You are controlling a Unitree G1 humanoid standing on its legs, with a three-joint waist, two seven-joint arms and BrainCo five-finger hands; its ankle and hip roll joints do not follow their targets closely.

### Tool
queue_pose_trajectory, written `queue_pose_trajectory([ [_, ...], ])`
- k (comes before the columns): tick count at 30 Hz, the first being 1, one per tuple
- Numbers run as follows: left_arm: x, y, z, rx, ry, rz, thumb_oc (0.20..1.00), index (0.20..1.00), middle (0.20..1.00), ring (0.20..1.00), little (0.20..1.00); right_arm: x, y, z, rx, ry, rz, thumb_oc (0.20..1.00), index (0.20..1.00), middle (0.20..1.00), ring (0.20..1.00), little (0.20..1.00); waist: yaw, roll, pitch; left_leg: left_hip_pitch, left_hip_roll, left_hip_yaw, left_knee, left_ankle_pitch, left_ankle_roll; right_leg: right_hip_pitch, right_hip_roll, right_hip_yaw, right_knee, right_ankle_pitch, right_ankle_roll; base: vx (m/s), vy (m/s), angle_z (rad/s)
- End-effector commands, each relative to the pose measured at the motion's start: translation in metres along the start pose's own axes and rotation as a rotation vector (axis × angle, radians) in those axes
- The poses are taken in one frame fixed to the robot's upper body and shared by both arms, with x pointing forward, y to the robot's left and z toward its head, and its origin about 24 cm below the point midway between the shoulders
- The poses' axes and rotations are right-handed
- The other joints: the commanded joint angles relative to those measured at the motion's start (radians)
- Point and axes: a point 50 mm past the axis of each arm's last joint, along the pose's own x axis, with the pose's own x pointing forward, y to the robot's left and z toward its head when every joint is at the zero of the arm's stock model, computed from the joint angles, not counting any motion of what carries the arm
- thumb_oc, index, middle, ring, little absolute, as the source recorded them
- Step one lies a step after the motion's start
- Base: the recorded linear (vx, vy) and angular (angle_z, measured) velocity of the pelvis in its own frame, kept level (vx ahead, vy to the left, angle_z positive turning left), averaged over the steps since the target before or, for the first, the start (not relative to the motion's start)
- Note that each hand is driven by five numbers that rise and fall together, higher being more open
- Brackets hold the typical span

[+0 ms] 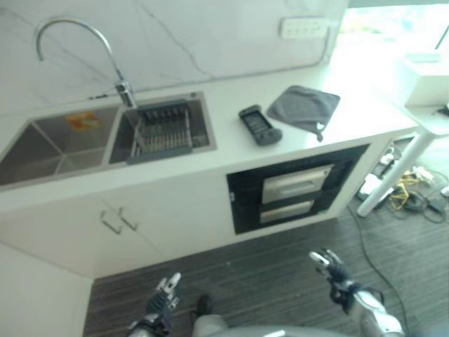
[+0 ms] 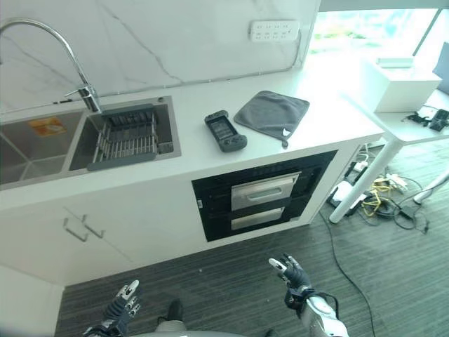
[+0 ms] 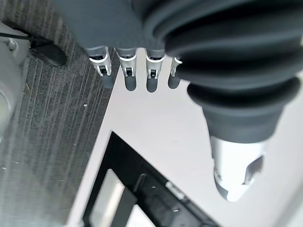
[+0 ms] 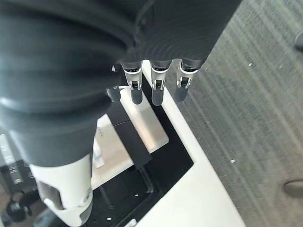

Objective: Place the dishes in the dishwasher.

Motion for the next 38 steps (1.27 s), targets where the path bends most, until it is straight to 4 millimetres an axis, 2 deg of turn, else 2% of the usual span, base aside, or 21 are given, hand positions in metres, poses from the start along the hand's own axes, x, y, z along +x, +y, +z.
queue_pose_trajectory([
  [1,0.019,-0.019,0.059,0.083,-0.157,-0.139,1.000,1.000,1.000,1.000,1.000,0.014,0.019,0.058,0.036,-0.204,0.078,1.000,1.000,1.000,1.000,1.000,0.020,-0.070,0.113,0.095,-0.101,0.104,0.103,0.045,-0.109,0.043,-0.049,0.008,0.008,0.026,0.055,-0.09,0.170,0.93],
  [2,0.025,-0.031,0.062,0.094,-0.113,-0.216,1.000,1.000,1.000,1.000,1.000,0.012,0.008,0.046,0.054,-0.177,0.061,1.000,1.000,1.000,1.000,1.000,-0.009,-0.083,0.117,0.123,-0.143,0.167,0.133,-0.013,-0.082,0.050,-0.067,-0.028,0.018,0.042,0.061,-0.03,0.157,0.50],
  [4,0.026,-0.033,0.062,0.094,-0.097,-0.236,1.000,1.000,1.000,1.000,1.000,0.011,0.007,0.042,0.052,-0.164,0.064,1.000,1.000,1.000,1.000,1.000,-0.014,-0.078,0.114,0.145,-0.150,0.178,0.094,-0.006,-0.080,0.053,-0.067,-0.039,0.024,0.044,0.067,0.05,0.249,1.12],
  [5,0.027,-0.036,0.059,0.076,-0.057,-0.279,1.000,1.000,1.000,1.000,1.000,0.012,0.005,0.034,0.020,-0.134,0.063,1.000,1.000,1.000,1.000,1.000,-0.018,-0.070,0.105,0.196,-0.168,0.164,0.023,0.006,-0.071,0.053,-0.066,-0.040,0.042,0.050,0.076,0.17,0.372,1.02],
  [6,0.028,-0.033,0.057,0.097,-0.035,-0.265,1.000,1.000,1.000,1.000,1.000,0.013,0.005,0.029,0.001,-0.108,0.063,1.000,1.000,1.000,1.000,1.000,-0.021,-0.068,0.098,0.208,-0.177,0.146,0.005,-0.002,-0.064,0.044,-0.068,-0.028,0.060,0.050,0.084,0.22,0.386,0.12],
  [10,0.033,-0.035,0.052,0.128,0.032,-0.294,1.000,1.000,1.000,1.000,1.000,0.014,0.005,0.008,-0.033,-0.018,0.071,1.000,1.000,1.000,1.000,1.000,-0.026,-0.084,0.084,0.218,-0.211,0.117,0.000,-0.032,-0.032,-0.002,-0.096,-0.007,0.146,0.073,0.111,0.16,0.269,0.05],
  [12,0.036,-0.034,0.051,0.175,0.058,-0.285,1.000,1.000,1.000,1.000,1.000,0.014,0.006,-0.005,-0.075,0.027,0.083,1.000,1.000,1.000,1.000,1.000,-0.018,-0.085,0.084,0.209,-0.223,0.122,0.000,-0.039,-0.005,-0.031,-0.128,-0.012,0.271,0.089,0.109,0.14,0.310,0.24],
  [14,0.038,-0.033,0.050,0.173,0.080,-0.276,1.000,1.000,1.000,1.000,1.000,0.014,0.007,-0.011,-0.054,0.048,0.078,1.000,1.000,1.000,1.000,1.000,-0.019,-0.080,0.088,0.202,-0.231,0.101,0.000,-0.039,0.014,-0.073,-0.142,0.032,0.402,0.107,0.102,0.20,0.212,0.17],
  [15,0.038,-0.028,0.043,0.208,0.120,-0.240,1.000,1.000,1.000,1.000,1.000,0.012,0.007,-0.025,-0.019,0.091,0.076,1.000,1.000,1.000,1.000,1.000,-0.051,-0.086,0.093,0.203,-0.232,0.046,0.000,-0.048,0.027,-0.110,-0.067,0.152,0.394,0.069,0.084,0.25,0.026,0.24],
  [16,0.038,-0.026,0.041,0.220,0.128,-0.229,1.000,1.000,1.000,1.000,1.000,0.010,0.007,-0.031,-0.008,0.108,0.075,1.000,1.000,1.000,1.000,1.000,-0.064,-0.090,0.089,0.201,-0.232,0.023,0.000,-0.045,0.026,-0.106,-0.034,0.186,0.339,0.046,0.075,0.27,-0.063,0.46],
  [18,0.040,-0.025,0.037,0.209,0.146,-0.210,1.000,1.000,1.000,1.000,1.000,0.006,0.005,-0.042,0.003,0.138,0.071,1.000,1.000,1.000,1.000,1.000,-0.086,-0.101,0.085,0.208,-0.234,-0.012,0.000,-0.055,0.021,-0.073,-0.009,0.243,0.199,0.011,0.065,0.16,-0.125,0.62],
  [19,0.040,-0.025,0.036,0.213,0.152,-0.204,1.000,1.000,1.000,1.000,1.000,0.005,0.003,-0.045,0.010,0.149,0.062,1.000,1.000,1.000,1.000,1.000,-0.092,-0.105,0.083,0.211,-0.236,-0.019,0.000,-0.061,0.018,-0.057,-0.009,0.259,0.146,0.020,0.067,0.13,-0.126,0.64],
  [20,0.039,-0.022,0.033,0.229,0.165,-0.197,1.000,1.000,1.000,1.000,1.000,0.002,0.001,-0.052,0.033,0.164,0.041,1.000,1.000,1.000,1.000,1.000,-0.104,-0.109,0.080,0.217,-0.241,-0.031,0.000,-0.066,0.026,-0.061,-0.009,0.312,0.161,0.032,0.071,0.09,-0.085,0.60],
  [23,0.037,-0.019,0.022,0.247,0.193,-0.156,1.000,1.000,1.000,1.000,1.000,-0.001,-0.006,-0.058,0.053,0.212,-0.004,1.000,1.000,1.000,1.000,1.000,-0.107,-0.107,0.053,0.227,-0.245,-0.029,0.000,-0.067,0.013,0.009,-0.003,0.313,0.053,0.033,0.065,0.08,-0.101,0.50],
  [25,0.036,-0.016,0.018,0.231,0.194,-0.127,1.000,1.000,1.000,1.000,1.000,0.000,-0.009,-0.058,0.048,0.237,-0.014,1.000,1.000,1.000,1.000,1.000,-0.102,-0.106,0.033,0.237,-0.243,-0.022,0.000,-0.070,0.007,0.035,-0.001,0.309,0.029,0.036,0.063,0.07,-0.117,0.25],
  [31,0.030,-0.011,0.003,0.176,0.225,-0.099,1.000,1.000,1.000,1.000,1.000,0.002,-0.009,-0.054,0.095,0.250,-0.019,1.000,1.000,1.000,1.000,1.000,-0.090,-0.095,-0.019,0.262,-0.226,-0.026,0.000,-0.075,-0.009,0.077,0.019,0.304,0.008,0.010,0.042,0.09,-0.102,-0.05],
  [38,0.021,-0.003,-0.010,0.180,0.254,-0.096,1.000,1.000,1.000,1.000,1.000,-0.001,-0.008,-0.060,0.093,0.242,-0.019,1.000,1.000,1.000,1.000,1.000,-0.080,-0.081,-0.038,0.254,-0.214,-0.037,0.000,-0.072,-0.022,0.082,0.019,0.268,0.008,-0.007,0.037,0.02,-0.045,0.12],
])
